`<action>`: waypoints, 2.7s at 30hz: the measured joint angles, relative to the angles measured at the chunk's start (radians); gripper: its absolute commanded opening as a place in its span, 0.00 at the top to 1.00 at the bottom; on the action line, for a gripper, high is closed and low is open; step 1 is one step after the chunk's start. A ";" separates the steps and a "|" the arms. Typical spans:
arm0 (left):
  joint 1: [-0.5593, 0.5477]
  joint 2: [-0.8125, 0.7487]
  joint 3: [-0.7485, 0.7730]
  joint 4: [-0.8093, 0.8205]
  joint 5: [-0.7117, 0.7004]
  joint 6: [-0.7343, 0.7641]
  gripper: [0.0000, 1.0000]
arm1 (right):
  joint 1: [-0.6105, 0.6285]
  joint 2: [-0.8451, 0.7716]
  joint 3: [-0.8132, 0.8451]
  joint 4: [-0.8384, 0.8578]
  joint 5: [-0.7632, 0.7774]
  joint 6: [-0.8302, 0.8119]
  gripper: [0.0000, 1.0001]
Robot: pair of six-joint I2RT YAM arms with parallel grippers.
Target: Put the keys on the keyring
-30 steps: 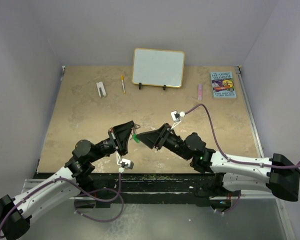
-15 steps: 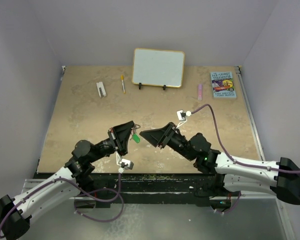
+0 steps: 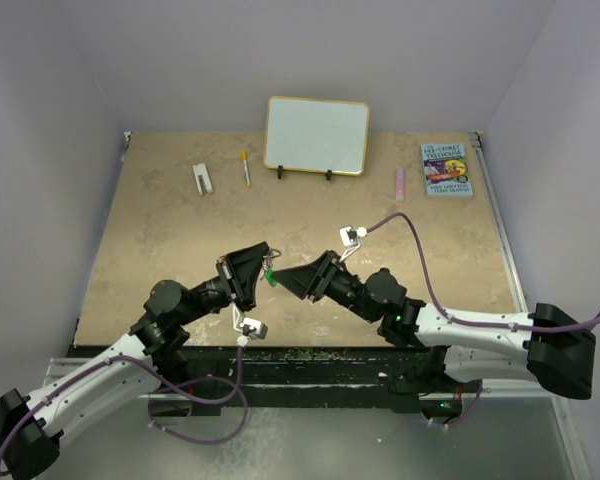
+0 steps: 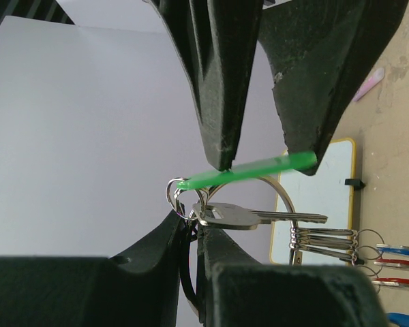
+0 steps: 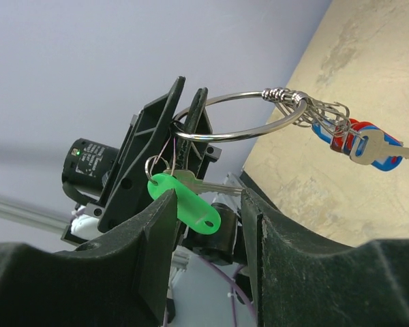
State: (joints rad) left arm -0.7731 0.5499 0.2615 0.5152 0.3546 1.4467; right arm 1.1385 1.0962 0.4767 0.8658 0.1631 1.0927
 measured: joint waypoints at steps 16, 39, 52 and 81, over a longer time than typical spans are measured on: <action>0.000 0.006 0.000 0.000 -0.002 0.000 0.96 | 0.000 0.021 0.000 0.074 -0.033 0.030 0.59; -0.002 -0.050 0.010 -0.052 0.031 -0.125 0.95 | 0.000 -0.002 -0.104 0.221 -0.159 -0.117 0.51; -0.008 -0.050 0.010 -0.066 0.054 -0.145 0.96 | -0.007 0.127 -0.015 0.270 -0.307 -0.100 0.55; -0.008 -0.055 0.009 -0.073 0.059 -0.107 0.96 | -0.013 0.018 -0.007 0.166 -0.286 -0.087 1.00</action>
State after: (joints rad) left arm -0.7815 0.4953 0.2707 0.4419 0.4137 1.3399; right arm 1.1252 1.1137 0.4694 1.0317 -0.1226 1.0054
